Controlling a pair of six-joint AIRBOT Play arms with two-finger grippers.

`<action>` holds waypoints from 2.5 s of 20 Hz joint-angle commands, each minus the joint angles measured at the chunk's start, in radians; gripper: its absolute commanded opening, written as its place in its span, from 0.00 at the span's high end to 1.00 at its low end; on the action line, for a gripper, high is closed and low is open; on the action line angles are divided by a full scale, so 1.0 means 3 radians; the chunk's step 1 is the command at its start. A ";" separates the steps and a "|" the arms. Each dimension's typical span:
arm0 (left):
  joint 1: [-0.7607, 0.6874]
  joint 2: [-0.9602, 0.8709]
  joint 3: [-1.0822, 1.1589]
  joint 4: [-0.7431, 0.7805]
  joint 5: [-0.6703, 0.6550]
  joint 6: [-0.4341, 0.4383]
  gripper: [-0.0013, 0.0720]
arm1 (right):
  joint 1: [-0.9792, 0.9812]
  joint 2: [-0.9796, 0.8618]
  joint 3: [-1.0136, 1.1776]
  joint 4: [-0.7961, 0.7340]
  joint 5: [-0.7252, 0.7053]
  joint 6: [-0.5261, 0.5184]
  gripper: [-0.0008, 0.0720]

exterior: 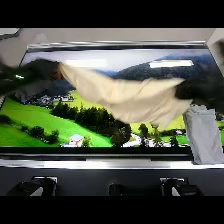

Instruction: Fold the shirts.

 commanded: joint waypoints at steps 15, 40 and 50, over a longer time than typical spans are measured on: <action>0.0446 0.0919 0.0197 0.1790 -0.0468 -0.0791 0.94 | -0.0187 0.0076 0.0134 0.0720 0.2679 0.0355 0.93; 0.0609 -0.1569 -0.0692 0.0533 -0.2057 -0.0155 0.09 | -0.1445 -0.1840 -0.0472 0.1048 0.1083 0.0075 0.24; -0.0565 -0.1545 -0.1995 -0.0970 -0.0590 -0.0053 0.18 | -0.0556 -0.2129 -0.1087 0.1130 0.0910 -0.0122 0.22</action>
